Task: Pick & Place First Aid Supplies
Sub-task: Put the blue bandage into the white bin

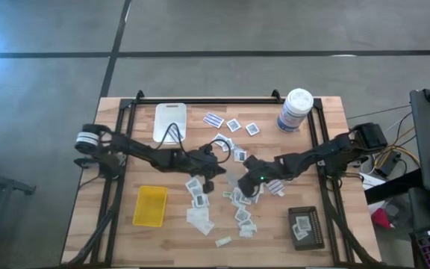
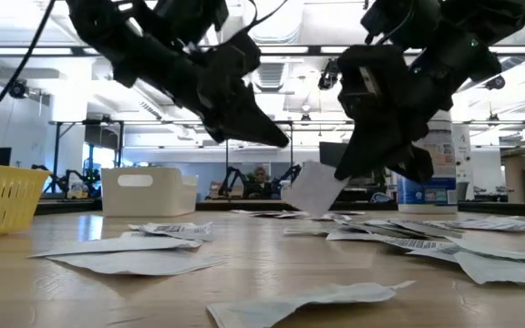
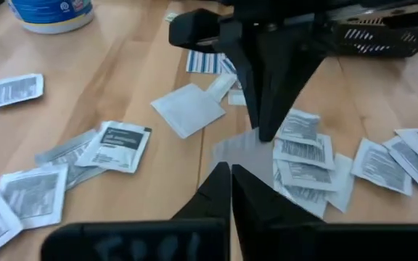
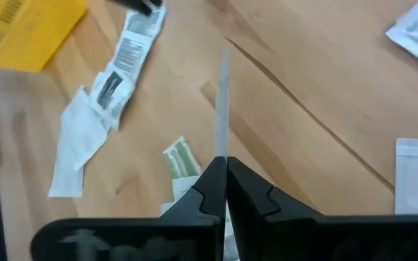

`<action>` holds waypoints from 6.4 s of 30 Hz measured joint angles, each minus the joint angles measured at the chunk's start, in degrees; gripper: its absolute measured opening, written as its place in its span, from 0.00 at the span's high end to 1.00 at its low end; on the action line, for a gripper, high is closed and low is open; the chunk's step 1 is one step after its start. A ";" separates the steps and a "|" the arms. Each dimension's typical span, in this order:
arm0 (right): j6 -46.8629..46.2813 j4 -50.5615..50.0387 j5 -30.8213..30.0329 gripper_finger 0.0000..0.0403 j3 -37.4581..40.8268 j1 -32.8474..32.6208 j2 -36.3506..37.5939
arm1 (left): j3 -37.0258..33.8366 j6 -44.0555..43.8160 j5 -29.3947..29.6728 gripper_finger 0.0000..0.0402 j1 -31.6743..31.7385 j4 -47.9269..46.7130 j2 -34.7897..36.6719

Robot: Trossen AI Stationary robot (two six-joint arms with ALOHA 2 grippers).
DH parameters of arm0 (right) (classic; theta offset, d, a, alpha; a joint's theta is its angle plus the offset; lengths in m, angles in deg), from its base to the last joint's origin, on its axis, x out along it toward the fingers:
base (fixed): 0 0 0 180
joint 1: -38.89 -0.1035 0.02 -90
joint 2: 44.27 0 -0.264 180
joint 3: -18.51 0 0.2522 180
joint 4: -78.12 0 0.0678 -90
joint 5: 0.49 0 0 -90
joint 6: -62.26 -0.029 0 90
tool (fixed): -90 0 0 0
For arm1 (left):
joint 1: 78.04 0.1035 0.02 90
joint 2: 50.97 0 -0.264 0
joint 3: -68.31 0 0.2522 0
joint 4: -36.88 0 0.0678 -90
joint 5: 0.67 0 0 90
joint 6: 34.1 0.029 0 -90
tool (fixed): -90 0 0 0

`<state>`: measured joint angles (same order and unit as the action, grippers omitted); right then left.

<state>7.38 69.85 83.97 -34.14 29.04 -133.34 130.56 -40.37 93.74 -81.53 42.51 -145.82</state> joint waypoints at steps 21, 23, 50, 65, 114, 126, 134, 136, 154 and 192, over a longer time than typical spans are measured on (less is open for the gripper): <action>14.48 -0.57 0.15 0.98 -0.11 -2.31 6.83 | -0.02 -10.93 -8.14 0.65 0.00 -4.47 4.29; 14.81 -0.47 1.28 0.98 -0.11 -2.57 6.83 | -0.02 -13.16 -8.14 0.65 0.02 -4.46 4.29; 15.03 12.83 1.53 0.98 -0.13 -3.24 1.13 | 0.00 -11.63 -16.98 0.67 0.00 -3.82 4.25; 15.43 13.36 1.49 0.98 -0.13 -3.28 1.16 | 0.00 -9.99 -18.10 0.99 0.00 -3.83 4.25; 13.10 10.86 1.70 0.98 -0.13 -2.27 2.46 | -0.02 -0.17 16.39 1.00 0.00 -32.17 17.00; 13.10 10.84 1.66 0.98 -0.11 -2.27 2.46 | -0.02 1.50 46.82 1.00 0.06 -48.21 25.49; 13.10 10.84 1.55 0.98 -0.11 -2.27 2.45 | -0.80 1.70 55.16 1.00 1.50 -50.72 23.55; 13.10 10.84 1.55 0.98 -0.11 -2.27 2.46 | -1.71 1.68 55.45 1.00 2.39 -50.86 22.85; 12.95 10.97 1.49 0.98 -0.11 -2.27 2.44 | -8.13 0.98 53.07 1.00 7.78 -47.32 14.73; 15.29 10.93 1.08 0.62 -0.11 -0.48 2.37 | -3.43 6.73 39.86 0.83 13.29 -47.76 11.55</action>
<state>22.67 80.78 85.05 -34.25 28.56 -130.97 127.13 -33.64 133.60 -68.24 -5.25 -134.27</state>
